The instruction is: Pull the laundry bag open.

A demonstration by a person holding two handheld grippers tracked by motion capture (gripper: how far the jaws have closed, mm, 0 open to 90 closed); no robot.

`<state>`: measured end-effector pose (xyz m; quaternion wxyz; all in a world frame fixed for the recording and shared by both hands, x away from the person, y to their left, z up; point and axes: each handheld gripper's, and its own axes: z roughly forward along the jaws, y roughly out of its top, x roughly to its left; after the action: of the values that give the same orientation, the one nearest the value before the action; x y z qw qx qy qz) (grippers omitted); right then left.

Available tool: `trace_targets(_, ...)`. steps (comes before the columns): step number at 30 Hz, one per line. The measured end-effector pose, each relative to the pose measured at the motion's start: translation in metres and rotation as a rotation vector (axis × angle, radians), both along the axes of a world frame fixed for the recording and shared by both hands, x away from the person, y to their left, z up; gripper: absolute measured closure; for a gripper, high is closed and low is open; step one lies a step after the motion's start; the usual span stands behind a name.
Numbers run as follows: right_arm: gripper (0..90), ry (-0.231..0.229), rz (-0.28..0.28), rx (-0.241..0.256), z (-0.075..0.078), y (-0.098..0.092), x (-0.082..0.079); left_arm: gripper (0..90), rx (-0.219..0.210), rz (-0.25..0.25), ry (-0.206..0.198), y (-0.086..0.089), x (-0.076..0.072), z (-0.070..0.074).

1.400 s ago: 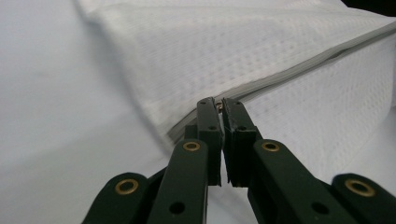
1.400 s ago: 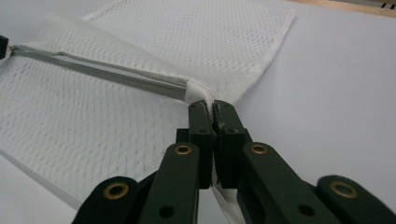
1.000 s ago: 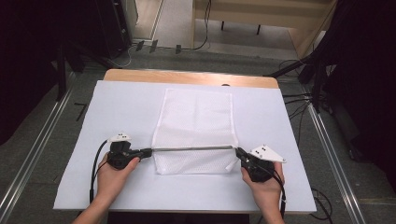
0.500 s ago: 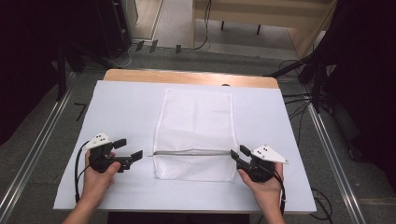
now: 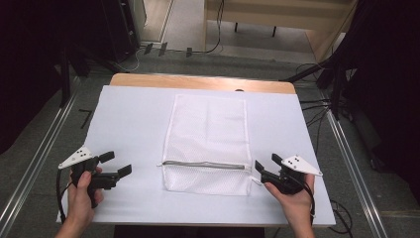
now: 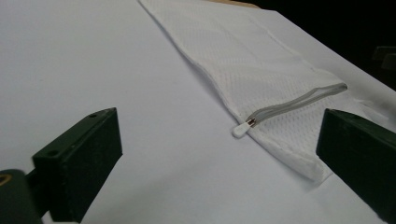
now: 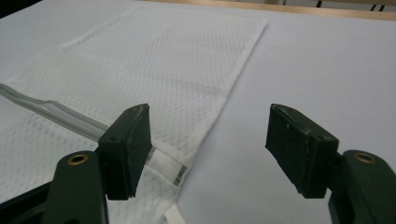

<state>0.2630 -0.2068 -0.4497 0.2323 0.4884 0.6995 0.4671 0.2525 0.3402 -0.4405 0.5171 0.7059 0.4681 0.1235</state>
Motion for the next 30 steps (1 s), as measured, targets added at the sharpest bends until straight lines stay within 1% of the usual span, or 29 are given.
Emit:
trace_targets(4,30.7,0.000,-0.022,-0.010,-0.001,-0.007,0.000,0.0,0.017,0.015,-0.012,0.007,-0.004,0.000)
trace_targets(6,30.2,-0.001,-0.028,-0.015,-0.002,-0.013,0.000,0.0,0.018,0.022,-0.015,0.011,-0.006,-0.001)
trace_targets(7,28.6,0.008,-0.029,0.000,-0.002,-0.019,0.000,0.0,0.019,0.028,-0.017,0.014,-0.007,-0.001)
trace_targets(10,27.6,0.012,-0.035,0.008,-0.003,-0.024,0.000,0.0,0.023,0.045,-0.022,0.020,-0.009,-0.001)
trace_targets(13,26.2,0.001,-0.044,0.035,-0.004,-0.032,-0.002,0.0,0.020,0.056,-0.027,0.026,-0.011,-0.002)
trace_targets(16,24.9,0.000,-0.055,0.047,-0.005,-0.040,-0.003,0.0,0.024,0.064,-0.034,0.031,-0.012,-0.002)
trace_targets(21,22.7,0.016,-0.079,0.053,-0.008,-0.058,-0.007,0.0,0.035,0.090,-0.034,0.040,-0.012,-0.003)
trace_targets(24,21.6,0.042,-0.105,0.074,-0.011,-0.076,-0.013,0.0,0.034,0.109,-0.037,0.045,-0.013,-0.003)
trace_targets(25,21.6,0.042,-0.105,0.074,-0.011,-0.076,-0.013,0.0,0.032,0.115,-0.039,0.046,-0.013,-0.003)
trace_targets(27,21.5,0.049,-0.120,0.068,-0.013,-0.085,-0.016,0.0,0.040,0.127,-0.039,0.048,-0.013,-0.003)
trace_targets(28,21.1,0.044,-0.123,0.060,-0.014,-0.088,-0.017,0.0,0.046,0.130,-0.042,0.049,-0.013,-0.004)
trace_targets(30,21.0,0.049,-0.141,0.051,-0.016,-0.094,-0.020,0.0,0.066,0.137,-0.047,0.051,-0.013,-0.004)
